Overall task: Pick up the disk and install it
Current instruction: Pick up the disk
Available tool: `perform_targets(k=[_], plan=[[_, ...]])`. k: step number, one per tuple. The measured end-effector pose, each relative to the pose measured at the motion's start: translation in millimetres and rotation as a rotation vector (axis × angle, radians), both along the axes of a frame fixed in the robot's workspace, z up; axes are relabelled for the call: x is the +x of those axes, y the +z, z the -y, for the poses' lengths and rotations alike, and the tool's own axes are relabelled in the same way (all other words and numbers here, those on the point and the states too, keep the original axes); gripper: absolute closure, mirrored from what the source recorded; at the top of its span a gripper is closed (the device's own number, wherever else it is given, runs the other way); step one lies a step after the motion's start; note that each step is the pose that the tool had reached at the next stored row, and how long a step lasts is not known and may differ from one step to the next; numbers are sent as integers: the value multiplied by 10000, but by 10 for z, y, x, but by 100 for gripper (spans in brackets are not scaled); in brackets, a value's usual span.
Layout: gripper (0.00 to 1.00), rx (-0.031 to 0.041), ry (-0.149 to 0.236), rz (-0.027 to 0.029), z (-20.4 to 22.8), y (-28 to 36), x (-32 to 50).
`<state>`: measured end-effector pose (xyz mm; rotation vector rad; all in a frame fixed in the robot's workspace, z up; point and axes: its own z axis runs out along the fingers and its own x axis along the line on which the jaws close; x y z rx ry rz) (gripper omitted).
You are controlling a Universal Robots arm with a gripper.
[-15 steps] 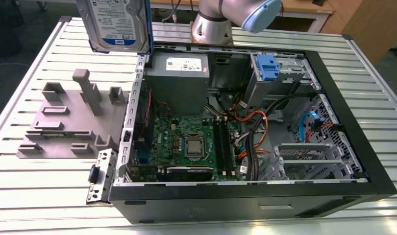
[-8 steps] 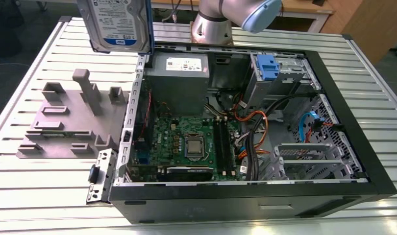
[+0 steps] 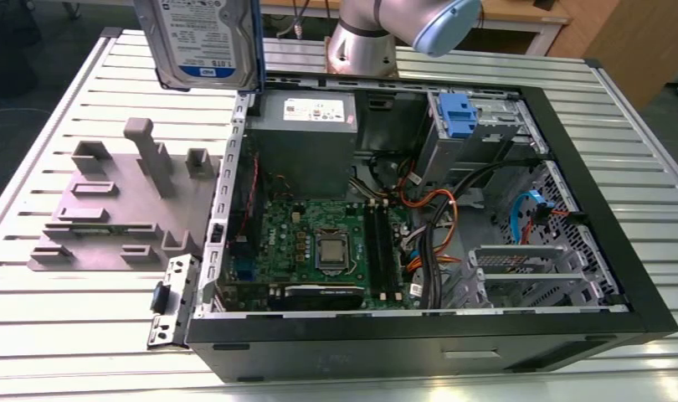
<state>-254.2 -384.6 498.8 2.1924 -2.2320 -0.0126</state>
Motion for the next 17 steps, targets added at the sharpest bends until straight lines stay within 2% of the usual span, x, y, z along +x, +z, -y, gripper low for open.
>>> perform_targets(k=[17], plan=[[64,-1,0,0,0,0,42]])
